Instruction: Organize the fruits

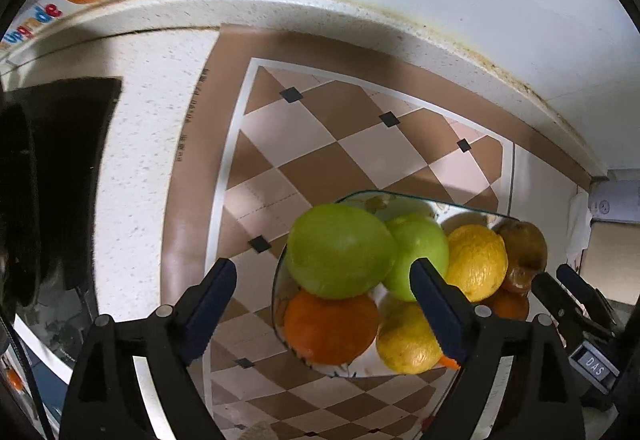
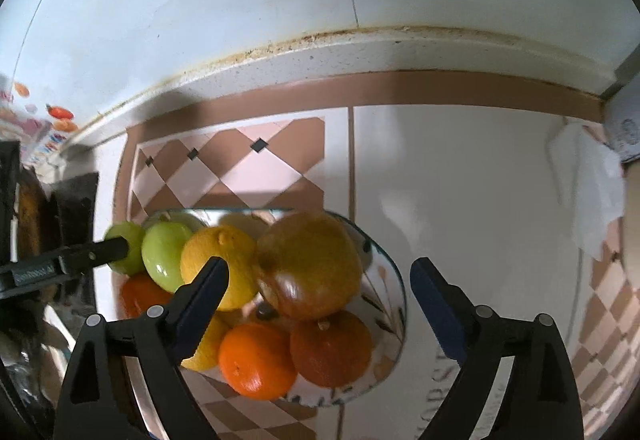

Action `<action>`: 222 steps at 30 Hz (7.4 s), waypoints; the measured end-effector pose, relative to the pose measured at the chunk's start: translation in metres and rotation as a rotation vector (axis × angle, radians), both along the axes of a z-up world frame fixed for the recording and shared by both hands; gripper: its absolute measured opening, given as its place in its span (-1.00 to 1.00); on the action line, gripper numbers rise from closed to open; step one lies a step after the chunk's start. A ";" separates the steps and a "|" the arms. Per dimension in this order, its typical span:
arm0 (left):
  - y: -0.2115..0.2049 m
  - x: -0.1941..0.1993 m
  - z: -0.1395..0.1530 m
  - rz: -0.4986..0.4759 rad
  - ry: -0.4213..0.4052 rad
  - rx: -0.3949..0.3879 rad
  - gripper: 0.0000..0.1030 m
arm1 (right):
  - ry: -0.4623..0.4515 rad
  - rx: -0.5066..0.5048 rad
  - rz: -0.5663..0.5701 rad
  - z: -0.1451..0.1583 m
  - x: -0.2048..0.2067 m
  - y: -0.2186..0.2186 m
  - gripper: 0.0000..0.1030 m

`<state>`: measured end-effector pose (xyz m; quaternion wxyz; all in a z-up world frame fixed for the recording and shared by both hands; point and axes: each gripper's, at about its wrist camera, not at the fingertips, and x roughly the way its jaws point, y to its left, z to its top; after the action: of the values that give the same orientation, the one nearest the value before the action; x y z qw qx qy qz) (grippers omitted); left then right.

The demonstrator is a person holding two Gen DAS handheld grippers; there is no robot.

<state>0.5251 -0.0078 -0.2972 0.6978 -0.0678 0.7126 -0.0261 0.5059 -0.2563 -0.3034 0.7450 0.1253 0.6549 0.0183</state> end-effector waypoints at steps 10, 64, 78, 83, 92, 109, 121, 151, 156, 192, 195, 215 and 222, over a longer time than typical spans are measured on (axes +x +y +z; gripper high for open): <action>-0.015 -0.071 0.043 -0.101 -0.122 0.104 0.73 | -0.026 -0.077 0.028 0.029 -0.055 0.019 0.84; -0.016 -0.335 0.251 -0.149 -0.696 0.091 0.73 | -0.537 -0.196 -0.061 0.279 -0.348 0.056 0.85; -0.037 -0.295 0.201 -0.142 -0.604 0.168 1.00 | -0.428 -0.091 -0.143 0.225 -0.307 0.015 0.85; -0.058 -0.267 0.147 -0.155 -0.497 0.234 1.00 | -0.266 -0.067 -0.164 0.131 -0.272 -0.020 0.84; -0.103 -0.241 0.041 -0.258 -0.252 0.262 1.00 | -0.045 0.016 -0.114 -0.019 -0.228 -0.032 0.12; -0.193 -0.262 -0.016 -0.464 -0.078 -0.011 0.68 | -0.105 -0.027 -0.162 0.006 -0.282 -0.073 -0.38; -0.193 -0.258 -0.021 -0.459 -0.098 -0.032 -0.44 | -0.104 -0.035 -0.201 0.017 -0.299 -0.079 -0.37; -0.026 -0.099 -0.005 0.032 -0.057 -0.079 -0.41 | -0.112 0.141 -0.011 -0.023 -0.110 0.005 -0.29; -0.027 -0.096 0.004 0.033 -0.077 -0.059 -0.07 | -0.105 0.142 -0.039 -0.015 -0.110 -0.007 0.51; 0.000 -0.289 0.207 -0.129 -0.584 0.107 0.87 | -0.414 -0.174 -0.094 0.211 -0.300 0.051 0.84; 0.007 -0.315 0.229 -0.132 -0.630 0.088 0.87 | -0.458 -0.177 -0.118 0.235 -0.331 0.058 0.90; 0.008 -0.426 0.304 -0.104 -0.766 0.097 0.87 | -0.652 -0.185 -0.056 0.349 -0.460 0.081 0.94; 0.005 -0.432 0.306 -0.092 -0.769 0.096 0.87 | -0.643 -0.173 -0.044 0.350 -0.465 0.078 0.94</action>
<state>0.0926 -0.0032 0.0088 0.9144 0.0115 0.4019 -0.0474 0.0413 -0.1783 0.0462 0.9217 0.0635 0.3824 -0.0150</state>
